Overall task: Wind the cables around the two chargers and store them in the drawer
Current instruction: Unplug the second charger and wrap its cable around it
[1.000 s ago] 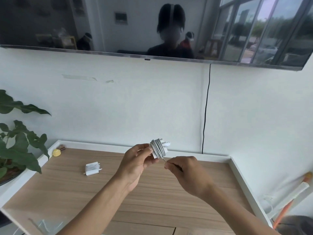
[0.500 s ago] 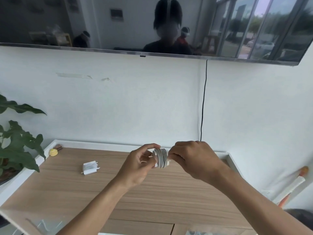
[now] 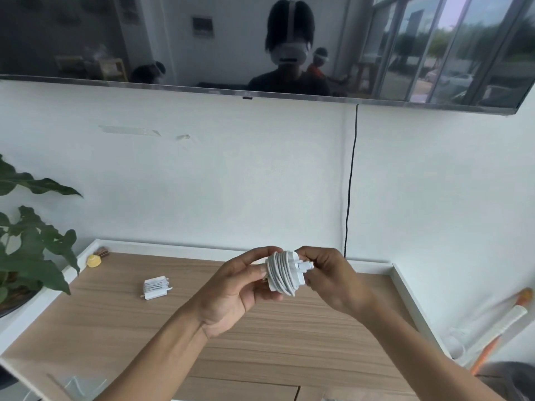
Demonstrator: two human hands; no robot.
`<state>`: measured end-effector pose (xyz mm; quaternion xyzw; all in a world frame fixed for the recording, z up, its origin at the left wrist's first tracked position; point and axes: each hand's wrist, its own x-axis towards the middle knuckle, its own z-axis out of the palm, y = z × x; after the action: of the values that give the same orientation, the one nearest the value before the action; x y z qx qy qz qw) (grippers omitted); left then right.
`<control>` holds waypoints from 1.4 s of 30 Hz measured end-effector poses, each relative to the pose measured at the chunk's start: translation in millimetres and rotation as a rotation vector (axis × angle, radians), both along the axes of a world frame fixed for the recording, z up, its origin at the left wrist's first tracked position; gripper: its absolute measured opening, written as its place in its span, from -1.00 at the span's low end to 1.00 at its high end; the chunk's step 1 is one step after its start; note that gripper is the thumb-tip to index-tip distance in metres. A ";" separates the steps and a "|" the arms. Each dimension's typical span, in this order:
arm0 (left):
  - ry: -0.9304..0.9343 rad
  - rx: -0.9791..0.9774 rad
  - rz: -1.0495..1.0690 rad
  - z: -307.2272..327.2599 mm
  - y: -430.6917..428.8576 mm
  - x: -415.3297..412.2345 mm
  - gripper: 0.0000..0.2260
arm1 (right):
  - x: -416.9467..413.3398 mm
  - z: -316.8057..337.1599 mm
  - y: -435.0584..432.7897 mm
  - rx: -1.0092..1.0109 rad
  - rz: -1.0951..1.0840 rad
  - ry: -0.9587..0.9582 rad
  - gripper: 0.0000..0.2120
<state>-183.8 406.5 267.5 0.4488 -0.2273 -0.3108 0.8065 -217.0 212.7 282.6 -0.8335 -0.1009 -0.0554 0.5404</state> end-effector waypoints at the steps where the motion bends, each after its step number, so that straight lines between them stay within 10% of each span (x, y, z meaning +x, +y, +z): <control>1: 0.034 -0.022 0.017 -0.5 -2.7 -1.2 -0.54 | -1.3 -3.6 2.0 0.009 -0.024 -0.007 -0.76; 20: -0.017 -0.078 0.638 -17.5 -48.6 -19.2 -0.79 | -19.6 -22.2 18.7 -0.082 -0.345 -0.112 -0.67; 42: -0.255 0.185 0.423 -19.4 -34.8 -1.3 -0.61 | -12.3 -21.2 -5.4 -0.317 -0.291 -0.196 -0.72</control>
<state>-185.1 371.7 248.1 0.5935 -0.1991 -0.0956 0.7739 -229.3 207.3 261.4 -0.9044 -0.0390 -0.1967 0.3766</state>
